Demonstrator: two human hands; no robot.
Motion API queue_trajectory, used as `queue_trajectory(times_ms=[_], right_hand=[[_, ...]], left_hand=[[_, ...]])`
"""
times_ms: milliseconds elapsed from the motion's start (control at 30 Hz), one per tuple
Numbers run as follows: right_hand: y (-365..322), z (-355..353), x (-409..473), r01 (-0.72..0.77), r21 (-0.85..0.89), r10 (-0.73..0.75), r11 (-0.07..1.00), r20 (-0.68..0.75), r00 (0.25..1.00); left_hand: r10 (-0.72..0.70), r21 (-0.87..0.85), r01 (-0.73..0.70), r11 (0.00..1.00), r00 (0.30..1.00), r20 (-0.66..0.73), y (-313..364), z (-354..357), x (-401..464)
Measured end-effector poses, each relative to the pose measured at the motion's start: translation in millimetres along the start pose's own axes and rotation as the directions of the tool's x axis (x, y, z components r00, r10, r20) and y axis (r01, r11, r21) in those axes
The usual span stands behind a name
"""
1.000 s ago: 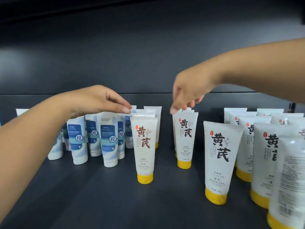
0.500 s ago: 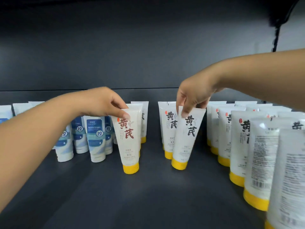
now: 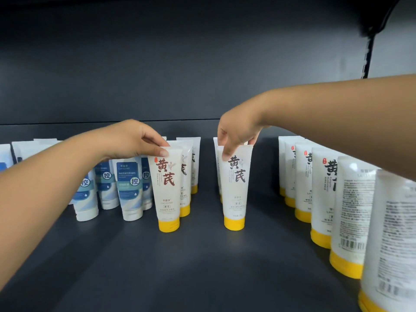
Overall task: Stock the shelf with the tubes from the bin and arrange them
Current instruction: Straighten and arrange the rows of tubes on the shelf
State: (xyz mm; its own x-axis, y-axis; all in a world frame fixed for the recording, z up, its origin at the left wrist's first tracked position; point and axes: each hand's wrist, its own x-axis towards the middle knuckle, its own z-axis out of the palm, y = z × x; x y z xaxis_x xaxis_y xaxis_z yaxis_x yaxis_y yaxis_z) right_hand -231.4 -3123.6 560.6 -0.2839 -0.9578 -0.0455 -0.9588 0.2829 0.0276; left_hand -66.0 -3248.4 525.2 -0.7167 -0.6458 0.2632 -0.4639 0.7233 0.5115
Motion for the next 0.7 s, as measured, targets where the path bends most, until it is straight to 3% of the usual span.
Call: queue_trajectory(times_ms=[200,400,700], right_hand=[[-0.8,-1.9,-9.4,-0.054,-0.125,0.051,0.991,-0.029,0.998],[18.8,-29.7,-46.0,-0.061,-0.028,0.057,0.998,-0.141,0.988],[65.2,-27.2,-139.5,-0.069,0.086,0.086,0.994,-0.204,0.975]], left_hand=[[0.020,-0.010,-0.020,1.000,0.999,-0.048,5.7,-1.8,-3.7],[0.095,-0.098,-0.137,0.986,0.933,-0.348,33.4,-1.1,-23.4],[0.257,-0.158,-0.284,0.946,0.951,-0.170,110.4,57.6,-64.6]])
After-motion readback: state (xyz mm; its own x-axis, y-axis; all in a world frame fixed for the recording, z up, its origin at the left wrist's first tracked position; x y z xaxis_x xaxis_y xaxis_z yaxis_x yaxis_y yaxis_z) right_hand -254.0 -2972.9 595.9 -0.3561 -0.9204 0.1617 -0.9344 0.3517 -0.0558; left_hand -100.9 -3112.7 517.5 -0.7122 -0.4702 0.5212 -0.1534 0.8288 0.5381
